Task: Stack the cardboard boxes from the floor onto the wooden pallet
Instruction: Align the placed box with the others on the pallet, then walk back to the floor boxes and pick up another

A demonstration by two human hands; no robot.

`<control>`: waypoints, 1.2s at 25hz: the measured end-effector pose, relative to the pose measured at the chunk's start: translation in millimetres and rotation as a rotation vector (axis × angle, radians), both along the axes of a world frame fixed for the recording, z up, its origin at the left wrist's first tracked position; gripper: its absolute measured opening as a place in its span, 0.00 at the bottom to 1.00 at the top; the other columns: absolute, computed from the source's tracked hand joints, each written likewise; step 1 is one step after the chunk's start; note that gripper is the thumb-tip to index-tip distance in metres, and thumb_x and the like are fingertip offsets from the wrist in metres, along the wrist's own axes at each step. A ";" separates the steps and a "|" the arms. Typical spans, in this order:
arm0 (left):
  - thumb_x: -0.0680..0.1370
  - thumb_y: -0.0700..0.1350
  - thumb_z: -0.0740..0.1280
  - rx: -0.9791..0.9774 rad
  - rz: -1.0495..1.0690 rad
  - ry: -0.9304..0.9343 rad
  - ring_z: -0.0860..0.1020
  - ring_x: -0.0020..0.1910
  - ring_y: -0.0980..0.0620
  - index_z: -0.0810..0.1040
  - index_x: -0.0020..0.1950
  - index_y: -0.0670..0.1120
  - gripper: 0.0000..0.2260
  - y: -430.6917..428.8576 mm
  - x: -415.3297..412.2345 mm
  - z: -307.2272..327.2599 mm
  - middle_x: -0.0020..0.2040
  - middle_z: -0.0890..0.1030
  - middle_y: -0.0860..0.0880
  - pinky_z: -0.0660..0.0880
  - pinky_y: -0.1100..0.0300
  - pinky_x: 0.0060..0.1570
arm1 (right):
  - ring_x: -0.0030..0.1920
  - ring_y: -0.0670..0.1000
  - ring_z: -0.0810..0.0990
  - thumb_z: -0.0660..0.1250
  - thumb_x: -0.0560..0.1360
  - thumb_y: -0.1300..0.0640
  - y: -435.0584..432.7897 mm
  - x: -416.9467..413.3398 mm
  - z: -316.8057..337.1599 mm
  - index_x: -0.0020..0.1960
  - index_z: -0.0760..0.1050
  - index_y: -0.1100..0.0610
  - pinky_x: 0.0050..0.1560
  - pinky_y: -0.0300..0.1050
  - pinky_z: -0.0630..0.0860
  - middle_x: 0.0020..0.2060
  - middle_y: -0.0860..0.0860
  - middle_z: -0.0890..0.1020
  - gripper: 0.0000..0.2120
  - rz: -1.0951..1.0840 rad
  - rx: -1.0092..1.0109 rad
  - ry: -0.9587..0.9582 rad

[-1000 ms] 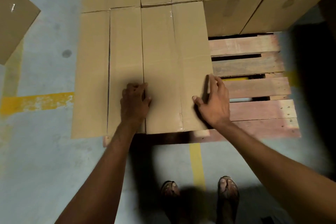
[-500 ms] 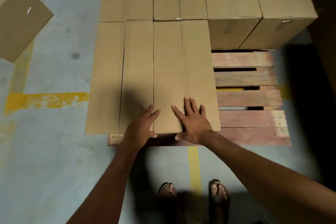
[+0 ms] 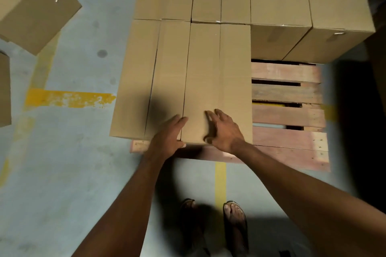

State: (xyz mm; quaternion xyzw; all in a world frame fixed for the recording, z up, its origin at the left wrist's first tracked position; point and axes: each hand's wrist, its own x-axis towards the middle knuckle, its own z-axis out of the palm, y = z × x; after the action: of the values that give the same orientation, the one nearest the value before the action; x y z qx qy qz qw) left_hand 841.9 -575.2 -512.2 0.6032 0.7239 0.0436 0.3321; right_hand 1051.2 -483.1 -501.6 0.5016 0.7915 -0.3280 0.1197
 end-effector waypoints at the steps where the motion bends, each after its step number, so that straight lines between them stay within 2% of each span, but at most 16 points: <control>1: 0.75 0.43 0.77 0.055 0.083 -0.034 0.60 0.80 0.49 0.61 0.82 0.53 0.40 -4.4 5.3 19.4 0.82 0.60 0.50 0.56 0.62 0.74 | 0.77 0.57 0.64 0.77 0.72 0.49 -1.9 2.8 18.7 0.81 0.58 0.47 0.75 0.52 0.66 0.79 0.53 0.63 0.44 -0.115 -0.016 0.121; 3: 0.75 0.45 0.78 0.170 0.253 -0.084 0.71 0.73 0.50 0.67 0.80 0.51 0.36 -13.0 15.7 67.4 0.78 0.69 0.50 0.63 0.66 0.66 | 0.64 0.52 0.78 0.79 0.71 0.54 -10.7 9.2 63.7 0.73 0.70 0.47 0.65 0.48 0.76 0.67 0.49 0.76 0.34 -0.381 -0.062 0.349; 5: 0.74 0.47 0.78 0.228 0.408 -0.123 0.78 0.62 0.52 0.71 0.77 0.50 0.33 -27.5 29.2 122.8 0.73 0.74 0.50 0.67 0.68 0.60 | 0.52 0.51 0.83 0.80 0.70 0.56 -32.5 17.3 118.4 0.65 0.74 0.46 0.56 0.50 0.81 0.57 0.47 0.81 0.26 -0.619 -0.171 0.548; 6: 0.74 0.47 0.78 0.264 0.471 -0.130 0.79 0.59 0.54 0.72 0.76 0.49 0.32 -36.7 35.9 148.2 0.72 0.75 0.49 0.68 0.68 0.58 | 0.50 0.51 0.84 0.80 0.71 0.57 -44.6 21.1 144.5 0.63 0.75 0.46 0.54 0.50 0.81 0.54 0.48 0.82 0.24 -0.690 -0.203 0.613; 9: 0.74 0.44 0.78 0.366 0.665 -0.240 0.80 0.54 0.60 0.75 0.73 0.47 0.28 -68.0 56.6 212.1 0.65 0.81 0.49 0.69 0.74 0.53 | 0.51 0.50 0.83 0.75 0.75 0.62 -81.0 35.4 217.8 0.62 0.77 0.51 0.52 0.45 0.77 0.56 0.54 0.84 0.18 -0.842 -0.380 0.770; 11: 0.76 0.43 0.76 0.317 0.891 -0.464 0.81 0.48 0.68 0.79 0.67 0.46 0.19 -93.5 66.8 254.3 0.59 0.84 0.50 0.73 0.75 0.51 | 0.52 0.49 0.83 0.70 0.79 0.59 -102.1 40.2 259.4 0.61 0.79 0.53 0.50 0.45 0.75 0.58 0.55 0.85 0.11 -0.935 -0.622 0.826; 12: 0.78 0.44 0.75 0.269 0.985 -0.584 0.82 0.48 0.67 0.81 0.63 0.47 0.14 -109.1 69.1 268.9 0.57 0.85 0.50 0.77 0.69 0.54 | 0.52 0.49 0.84 0.68 0.80 0.56 -113.2 40.4 275.8 0.61 0.79 0.53 0.48 0.44 0.75 0.58 0.54 0.86 0.10 -0.996 -0.760 0.830; 13: 0.79 0.45 0.73 0.238 1.061 -0.679 0.84 0.51 0.62 0.82 0.60 0.48 0.10 -125.5 70.0 282.8 0.55 0.86 0.50 0.80 0.61 0.57 | 0.50 0.48 0.84 0.66 0.80 0.54 -123.9 38.1 289.3 0.61 0.79 0.53 0.46 0.43 0.75 0.58 0.53 0.86 0.11 -1.039 -0.854 0.826; 14: 0.80 0.45 0.72 0.213 1.125 -0.751 0.85 0.53 0.56 0.82 0.60 0.49 0.08 -143.0 69.0 294.9 0.54 0.86 0.50 0.80 0.56 0.57 | 0.48 0.47 0.84 0.66 0.80 0.53 -133.6 33.2 299.7 0.61 0.79 0.53 0.44 0.41 0.76 0.56 0.51 0.86 0.11 -1.055 -0.908 0.819; 15: 0.81 0.45 0.70 0.201 1.182 -0.830 0.85 0.54 0.52 0.82 0.61 0.49 0.09 -161.9 63.7 308.0 0.54 0.86 0.51 0.80 0.55 0.55 | 0.46 0.46 0.84 0.66 0.80 0.52 -144.6 23.4 309.6 0.61 0.79 0.53 0.43 0.40 0.76 0.54 0.50 0.86 0.11 -1.049 -0.928 0.799; 18: 0.83 0.44 0.68 0.232 1.307 -0.929 0.85 0.53 0.54 0.81 0.63 0.47 0.09 -209.5 37.2 336.3 0.54 0.86 0.50 0.79 0.59 0.52 | 0.44 0.45 0.83 0.65 0.80 0.53 -175.8 -16.4 331.9 0.60 0.79 0.52 0.42 0.39 0.76 0.50 0.48 0.87 0.10 -1.003 -0.910 0.750; 21: 0.83 0.42 0.68 0.303 1.383 -0.969 0.85 0.51 0.52 0.81 0.57 0.48 0.05 -254.1 -14.8 358.7 0.51 0.86 0.49 0.78 0.60 0.49 | 0.45 0.45 0.83 0.65 0.80 0.53 -213.9 -80.6 348.1 0.56 0.79 0.51 0.42 0.40 0.75 0.50 0.48 0.86 0.07 -0.974 -0.872 0.743; 24: 0.81 0.41 0.69 0.368 1.362 -0.941 0.86 0.50 0.49 0.81 0.55 0.49 0.04 -290.8 -83.2 375.3 0.51 0.86 0.45 0.77 0.60 0.47 | 0.45 0.45 0.82 0.66 0.80 0.55 -253.3 -161.6 358.4 0.54 0.79 0.50 0.44 0.40 0.73 0.46 0.47 0.87 0.05 -0.937 -0.801 0.768; 28: 0.81 0.42 0.70 0.452 1.417 -0.931 0.86 0.46 0.54 0.81 0.57 0.48 0.06 -338.0 -176.1 393.1 0.51 0.86 0.47 0.77 0.66 0.42 | 0.42 0.46 0.81 0.67 0.80 0.56 -310.1 -270.2 369.0 0.54 0.79 0.52 0.41 0.40 0.72 0.45 0.49 0.85 0.05 -0.785 -0.768 0.726; 30: 0.81 0.42 0.71 0.531 1.431 -0.765 0.85 0.46 0.57 0.81 0.58 0.47 0.07 -361.5 -218.8 392.2 0.51 0.85 0.48 0.78 0.64 0.44 | 0.39 0.47 0.79 0.68 0.79 0.61 -336.2 -316.1 368.5 0.54 0.80 0.57 0.38 0.38 0.72 0.44 0.55 0.83 0.04 -0.633 -0.631 0.692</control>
State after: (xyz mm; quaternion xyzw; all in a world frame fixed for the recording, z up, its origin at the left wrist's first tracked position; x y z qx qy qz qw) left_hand 623.0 -936.7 -120.0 0.0024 0.7344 0.6117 0.2940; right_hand 735.2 -819.3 -133.1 0.5175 0.4593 -0.7140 -0.1071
